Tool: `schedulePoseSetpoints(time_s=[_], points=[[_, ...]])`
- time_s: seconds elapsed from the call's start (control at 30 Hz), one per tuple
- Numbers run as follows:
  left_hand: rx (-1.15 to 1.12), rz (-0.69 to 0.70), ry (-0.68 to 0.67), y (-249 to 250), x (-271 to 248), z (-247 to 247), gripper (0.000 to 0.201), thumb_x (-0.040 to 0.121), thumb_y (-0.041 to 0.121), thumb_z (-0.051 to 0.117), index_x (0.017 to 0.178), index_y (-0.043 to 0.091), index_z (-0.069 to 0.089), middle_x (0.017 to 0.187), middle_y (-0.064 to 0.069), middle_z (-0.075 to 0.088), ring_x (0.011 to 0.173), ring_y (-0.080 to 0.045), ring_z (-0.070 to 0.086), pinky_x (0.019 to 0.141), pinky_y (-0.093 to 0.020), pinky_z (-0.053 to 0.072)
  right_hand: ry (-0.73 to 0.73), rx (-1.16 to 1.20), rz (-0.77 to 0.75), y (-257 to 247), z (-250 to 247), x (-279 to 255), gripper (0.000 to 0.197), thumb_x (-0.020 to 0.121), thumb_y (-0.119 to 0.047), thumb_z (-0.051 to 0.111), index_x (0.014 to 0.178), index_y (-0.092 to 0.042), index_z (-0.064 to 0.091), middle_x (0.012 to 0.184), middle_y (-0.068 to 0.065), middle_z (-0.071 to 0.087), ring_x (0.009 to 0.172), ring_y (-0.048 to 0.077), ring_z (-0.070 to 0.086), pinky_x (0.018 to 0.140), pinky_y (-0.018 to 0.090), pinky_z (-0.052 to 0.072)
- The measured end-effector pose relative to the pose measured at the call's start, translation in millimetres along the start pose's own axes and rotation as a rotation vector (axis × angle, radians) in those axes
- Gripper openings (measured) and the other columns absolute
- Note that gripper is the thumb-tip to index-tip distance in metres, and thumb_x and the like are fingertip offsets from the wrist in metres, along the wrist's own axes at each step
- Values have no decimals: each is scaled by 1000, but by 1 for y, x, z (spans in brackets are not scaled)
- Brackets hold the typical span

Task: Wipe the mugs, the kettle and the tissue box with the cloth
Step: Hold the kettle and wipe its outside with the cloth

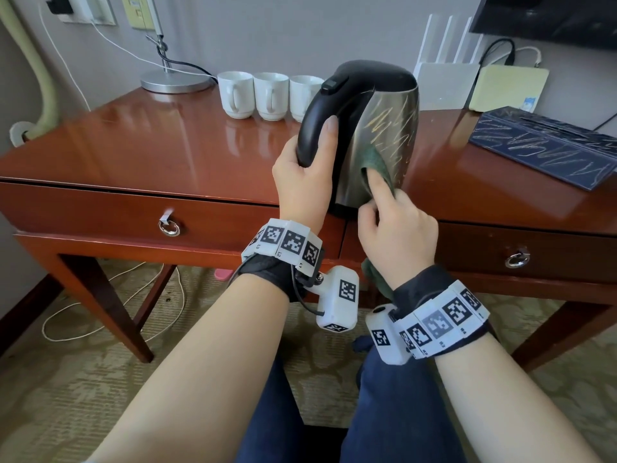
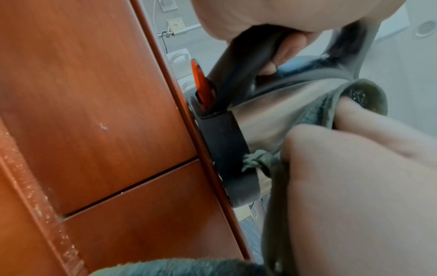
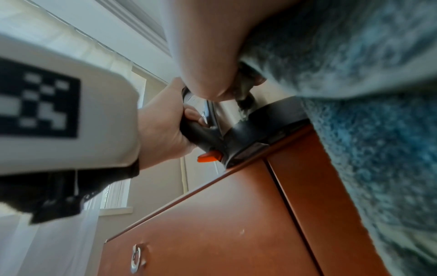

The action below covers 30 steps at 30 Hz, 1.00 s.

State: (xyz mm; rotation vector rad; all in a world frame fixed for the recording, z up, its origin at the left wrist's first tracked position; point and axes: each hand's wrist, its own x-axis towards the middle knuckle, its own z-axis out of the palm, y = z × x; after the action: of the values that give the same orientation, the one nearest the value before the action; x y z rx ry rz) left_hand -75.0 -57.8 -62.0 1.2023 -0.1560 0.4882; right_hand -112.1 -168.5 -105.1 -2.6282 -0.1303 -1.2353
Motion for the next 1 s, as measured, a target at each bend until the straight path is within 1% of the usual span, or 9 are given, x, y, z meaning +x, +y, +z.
schedulePoseSetpoints(time_s=[0.1, 0.23, 0.37, 0.5, 0.57, 0.67, 0.77, 0.9, 1.0], points=[[6, 2, 4, 1, 0, 1, 34, 72, 59, 64, 50, 36, 52, 52, 12, 42, 54, -15, 39, 53, -32, 36, -26, 25, 4, 1, 4, -12, 46, 84, -15, 42, 125, -15, 63, 59, 6, 50, 39, 24, 41, 45, 20, 27], [16, 12, 11, 0, 1, 1, 34, 71, 60, 64, 49, 36, 52, 52, 11, 43, 56, -18, 39, 55, -35, 36, -82, 37, -25, -4, 9, -20, 45, 83, -16, 41, 122, -13, 64, 59, 7, 51, 38, 24, 43, 44, 20, 26], [18, 12, 8, 0, 1, 1, 34, 71, 60, 64, 56, 32, 52, 52, 10, 44, 57, -18, 41, 56, -36, 37, -51, 17, -39, -7, 7, -8, 46, 82, -16, 42, 122, -17, 65, 61, 8, 52, 39, 28, 45, 45, 20, 26], [19, 19, 2, -1, 1, 1, 34, 71, 60, 64, 56, 32, 51, 51, 11, 44, 55, -16, 41, 54, -34, 38, -26, 16, -27, -6, 1, 5, 47, 83, -17, 41, 126, -19, 62, 62, 8, 52, 40, 28, 47, 41, 24, 34], [14, 13, -1, 0, 1, 1, 34, 71, 60, 64, 52, 33, 51, 51, 11, 43, 55, -17, 40, 54, -35, 37, -11, 10, -5, -4, -1, 5, 47, 83, -17, 42, 125, -18, 63, 61, 7, 52, 40, 27, 45, 42, 22, 30], [11, 11, 2, 0, 1, 1, 36, 71, 60, 64, 56, 31, 48, 51, 9, 42, 56, -20, 39, 55, -37, 36, 15, -1, 39, 0, 0, 0, 46, 83, -14, 46, 126, -17, 62, 62, 7, 53, 42, 26, 46, 47, 21, 26], [7, 18, -4, 0, 0, 1, 37, 71, 59, 63, 59, 27, 49, 52, 8, 43, 57, -21, 40, 56, -36, 37, 17, 15, 70, 1, 2, -7, 46, 82, -12, 48, 126, -16, 61, 65, 9, 58, 44, 29, 51, 49, 21, 28], [11, 18, -7, 0, 0, 0, 39, 72, 59, 62, 61, 24, 49, 53, 6, 42, 57, -21, 40, 54, -33, 37, -6, 57, 68, -3, 5, -12, 47, 83, -16, 42, 126, -14, 61, 66, 9, 60, 44, 29, 52, 49, 22, 30], [9, 12, 2, 0, 0, 1, 35, 71, 59, 64, 57, 31, 49, 52, 8, 42, 56, -19, 40, 53, -33, 37, -14, 78, 50, -6, 6, -12, 48, 83, -17, 40, 125, -14, 63, 62, 9, 56, 42, 29, 49, 46, 22, 31]])
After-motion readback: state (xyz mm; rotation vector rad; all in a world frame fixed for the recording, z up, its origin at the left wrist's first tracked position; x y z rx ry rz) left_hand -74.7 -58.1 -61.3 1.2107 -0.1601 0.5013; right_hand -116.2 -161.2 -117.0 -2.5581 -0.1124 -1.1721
